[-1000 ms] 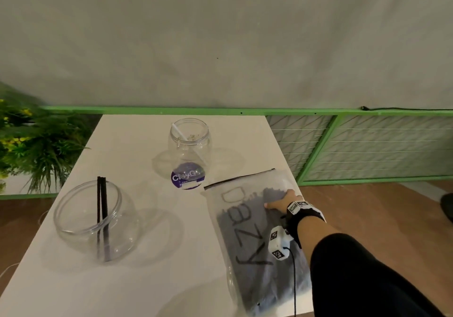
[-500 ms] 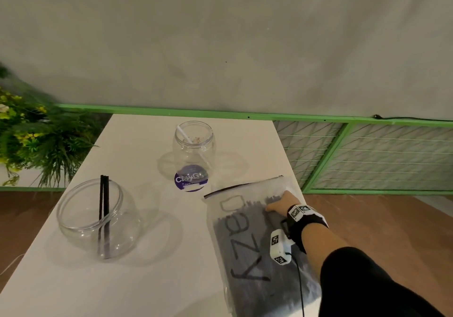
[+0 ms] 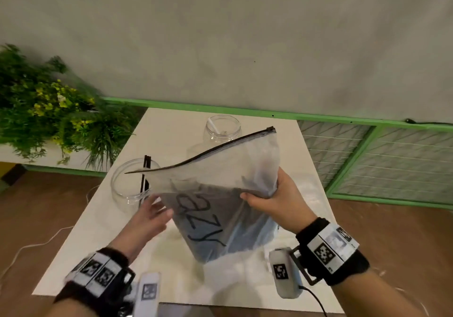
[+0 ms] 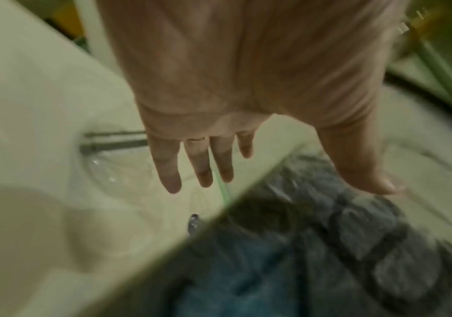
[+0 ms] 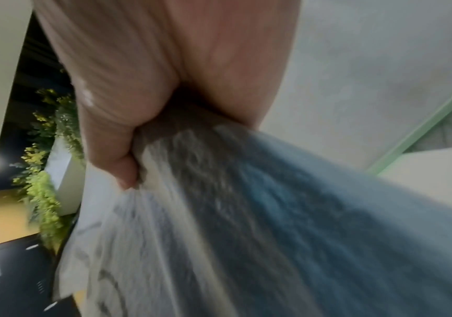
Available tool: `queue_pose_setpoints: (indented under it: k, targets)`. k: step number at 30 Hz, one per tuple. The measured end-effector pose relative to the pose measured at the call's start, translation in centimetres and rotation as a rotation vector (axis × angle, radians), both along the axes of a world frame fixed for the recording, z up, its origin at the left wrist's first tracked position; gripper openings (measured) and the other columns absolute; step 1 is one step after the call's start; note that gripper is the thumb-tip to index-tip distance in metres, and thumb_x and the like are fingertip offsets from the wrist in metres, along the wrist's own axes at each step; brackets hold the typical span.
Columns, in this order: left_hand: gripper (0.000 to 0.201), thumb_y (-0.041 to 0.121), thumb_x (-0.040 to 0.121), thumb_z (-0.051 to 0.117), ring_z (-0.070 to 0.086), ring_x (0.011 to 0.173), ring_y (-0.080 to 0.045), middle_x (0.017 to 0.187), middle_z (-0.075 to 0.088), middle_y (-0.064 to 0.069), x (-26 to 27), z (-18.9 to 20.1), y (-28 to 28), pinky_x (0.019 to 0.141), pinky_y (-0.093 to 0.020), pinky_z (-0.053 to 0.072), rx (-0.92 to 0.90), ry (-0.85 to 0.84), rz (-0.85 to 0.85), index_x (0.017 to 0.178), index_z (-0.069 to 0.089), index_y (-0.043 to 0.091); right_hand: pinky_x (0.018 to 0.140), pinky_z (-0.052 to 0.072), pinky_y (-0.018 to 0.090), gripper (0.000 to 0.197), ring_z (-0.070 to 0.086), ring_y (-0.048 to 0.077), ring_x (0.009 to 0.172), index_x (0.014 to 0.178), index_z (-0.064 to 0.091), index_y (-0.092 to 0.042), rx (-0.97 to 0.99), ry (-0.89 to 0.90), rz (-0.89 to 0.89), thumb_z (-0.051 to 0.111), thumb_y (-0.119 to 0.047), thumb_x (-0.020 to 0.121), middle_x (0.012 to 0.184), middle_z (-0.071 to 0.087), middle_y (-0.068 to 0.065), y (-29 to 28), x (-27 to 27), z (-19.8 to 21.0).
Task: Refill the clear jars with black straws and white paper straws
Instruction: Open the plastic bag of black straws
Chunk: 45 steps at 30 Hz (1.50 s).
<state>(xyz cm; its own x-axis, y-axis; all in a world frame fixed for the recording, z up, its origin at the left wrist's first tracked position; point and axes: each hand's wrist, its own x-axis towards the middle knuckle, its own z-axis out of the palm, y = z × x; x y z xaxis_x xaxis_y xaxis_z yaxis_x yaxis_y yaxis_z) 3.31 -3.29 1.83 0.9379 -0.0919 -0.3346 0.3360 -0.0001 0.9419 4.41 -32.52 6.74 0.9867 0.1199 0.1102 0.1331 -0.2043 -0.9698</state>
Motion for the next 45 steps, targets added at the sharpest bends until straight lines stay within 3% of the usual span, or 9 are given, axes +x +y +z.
queue_pose_setpoints:
  k: [3, 7, 13, 18, 23, 27, 33, 35, 45]
  targets:
    - [0.038, 0.022, 0.074, 0.073, 0.068, 0.096, -0.017, 0.110, 0.070, -0.009, 1.4, 0.8, 0.0, 0.077, -0.028, 0.053, -0.100, -0.107, 0.217, 0.109, 0.061, 0.010, 0.086, 0.052, 0.023, 0.056, 0.065, 0.009, 0.105, 0.120, 0.055, -0.009, 0.055, -0.013, -0.004, 0.082, -0.002, 0.071, 0.109, 0.070, -0.005, 2.4, -0.4, -1.9]
    - [0.046, 0.017, 0.069, 0.081, 0.066, 0.103, -0.029, 0.109, 0.071, -0.016, 0.0, 0.0, 3.2, 0.096, -0.043, 0.048, -0.022, -0.137, 0.325, 0.110, 0.064, 0.006, 0.092, 0.052, 0.030, 0.063, 0.062, 0.015, 0.114, 0.125, 0.050, -0.015, 0.124, 0.047, -0.018, 0.082, -0.009, 0.071, 0.120, 0.066, 0.001, 4.4, -0.2, -4.6]
    - [0.006, 0.008, 0.088, 0.061, 0.065, 0.085, -0.021, 0.084, 0.074, -0.003, -1.5, 1.4, 6.2, 0.073, -0.022, 0.055, 0.112, -0.240, 0.378, 0.092, 0.065, 0.007, 0.079, 0.054, 0.023, 0.042, 0.067, 0.012, 0.103, 0.117, 0.058, -0.014, 0.221, 0.131, 0.048, 0.076, -0.012, 0.080, 0.111, 0.071, 0.002, 5.9, 1.2, -3.6]
    - [0.003, 0.013, 0.083, 0.066, 0.061, 0.084, -0.020, 0.082, 0.071, 0.000, -0.9, 4.8, 7.1, 0.081, -0.035, 0.048, 0.147, -0.396, 0.335, 0.085, 0.068, 0.013, 0.089, 0.053, 0.038, 0.034, 0.068, 0.021, 0.099, 0.106, 0.066, -0.006, 0.377, 0.104, -0.042, 0.065, -0.030, 0.082, 0.105, 0.072, 0.009, 6.2, 2.9, -1.1]
    - [0.047, 0.053, 0.067, 0.071, 0.065, 0.091, -0.030, 0.095, 0.072, -0.010, -1.4, 7.1, 7.7, 0.093, -0.050, 0.046, 0.254, -0.426, 0.243, 0.096, 0.069, 0.017, 0.068, 0.045, 0.027, 0.012, 0.055, 0.010, 0.071, 0.083, 0.067, -0.021, 0.513, -0.003, -0.122, 0.068, -0.033, 0.083, 0.077, 0.064, -0.004, 4.5, 3.9, 0.2]
    - [0.021, 0.034, 0.081, 0.073, 0.059, 0.093, -0.002, 0.099, 0.065, 0.012, -2.5, 8.9, 6.5, 0.083, -0.031, 0.047, 0.638, -0.594, 0.247, 0.097, 0.061, 0.039, 0.070, 0.051, 0.023, 0.045, 0.058, 0.010, 0.075, 0.077, 0.070, -0.027, 0.511, -0.021, -0.050, 0.085, -0.059, 0.050, 0.078, 0.066, -0.006, 3.3, 3.9, 0.7]
    - [0.029, 0.043, 0.084, 0.055, 0.050, 0.105, -0.008, 0.110, 0.057, 0.013, -0.5, 12.2, -2.8, 0.094, -0.031, 0.038, 0.885, -0.982, 0.001, 0.110, 0.060, 0.030, 0.075, 0.052, 0.027, 0.023, 0.063, 0.011, 0.078, 0.081, 0.067, -0.017, 0.551, 0.048, 0.038, 0.079, -0.032, 0.068, 0.080, 0.068, -0.003, 3.1, 2.7, 1.2]
    - [0.035, 0.048, 0.085, 0.053, 0.055, 0.105, -0.013, 0.111, 0.062, 0.012, 0.9, 12.1, -6.4, 0.095, -0.038, 0.043, 0.916, -0.963, -0.109, 0.114, 0.061, 0.029, 0.077, 0.049, 0.030, 0.003, 0.062, 0.013, 0.079, 0.084, 0.063, -0.012, 0.554, 0.070, 0.028, 0.063, -0.014, 0.083, 0.080, 0.067, -0.002, 3.4, 2.0, 1.5]
    - [0.037, 0.052, 0.095, 0.033, 0.053, 0.095, -0.017, 0.098, 0.061, 0.008, 2.7, 10.7, -10.5, 0.082, -0.033, 0.037, 1.237, -0.976, -0.153, 0.098, 0.060, 0.027, 0.077, 0.046, 0.029, 0.018, 0.052, 0.016, 0.081, 0.084, 0.058, -0.012, 0.443, 0.000, -0.074, 0.048, -0.002, 0.095, 0.080, 0.059, 0.002, 4.8, 0.7, 1.9]
